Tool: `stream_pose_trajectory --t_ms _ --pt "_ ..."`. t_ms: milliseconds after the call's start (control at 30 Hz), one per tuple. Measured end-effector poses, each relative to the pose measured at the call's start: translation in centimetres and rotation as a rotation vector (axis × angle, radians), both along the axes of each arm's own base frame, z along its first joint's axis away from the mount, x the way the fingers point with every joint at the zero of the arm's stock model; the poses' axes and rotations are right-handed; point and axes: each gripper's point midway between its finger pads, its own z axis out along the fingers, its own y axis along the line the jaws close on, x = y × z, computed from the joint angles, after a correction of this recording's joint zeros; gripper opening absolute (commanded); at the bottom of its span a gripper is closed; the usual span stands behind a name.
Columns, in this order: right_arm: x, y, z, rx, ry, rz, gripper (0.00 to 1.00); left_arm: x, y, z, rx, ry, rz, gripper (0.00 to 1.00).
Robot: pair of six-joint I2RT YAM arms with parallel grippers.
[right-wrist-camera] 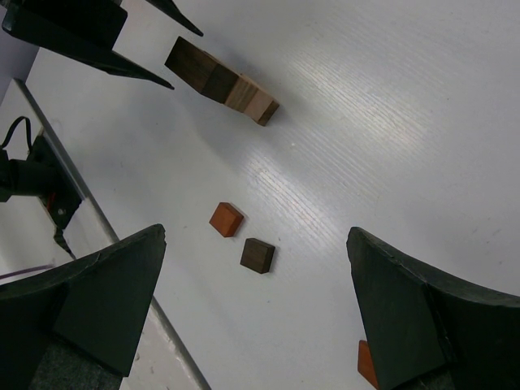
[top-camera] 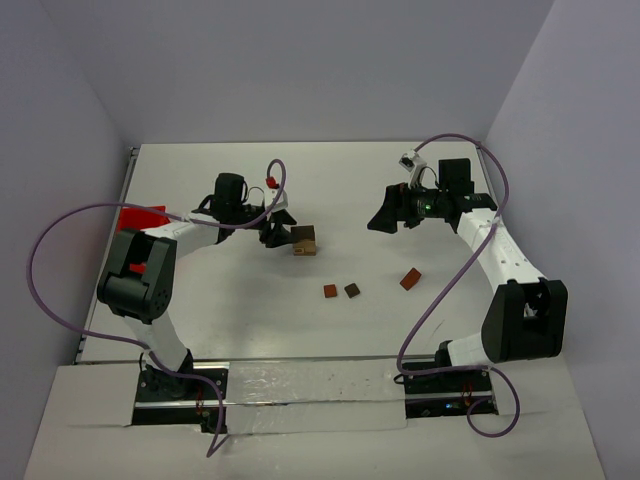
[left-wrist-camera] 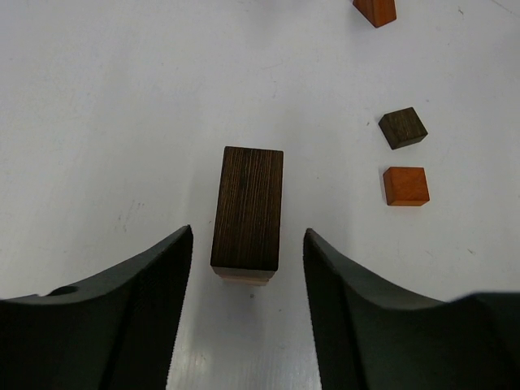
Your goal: Build the wood block tower
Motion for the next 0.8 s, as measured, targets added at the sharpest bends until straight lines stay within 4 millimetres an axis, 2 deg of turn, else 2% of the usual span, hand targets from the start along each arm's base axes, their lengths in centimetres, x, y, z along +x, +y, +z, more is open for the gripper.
stream_pose_trajectory --t_ms 67,167,467,800 --pt "0.0 0.0 0.0 0.000 0.000 0.000 1.00 0.0 0.0 0.0 0.000 0.001 0.001 0.71" --pt "0.0 0.0 0.0 0.000 0.000 0.000 1.00 0.0 0.0 0.0 -0.001 0.006 0.003 0.72" --pt "0.0 0.0 0.0 0.000 0.001 0.000 1.00 1.4 -0.5 2.2 -0.019 -0.035 0.006 0.67" --pt "0.0 0.0 0.0 -0.002 0.000 0.001 1.00 1.0 -0.3 1.6 -0.009 -0.028 0.002 0.65"
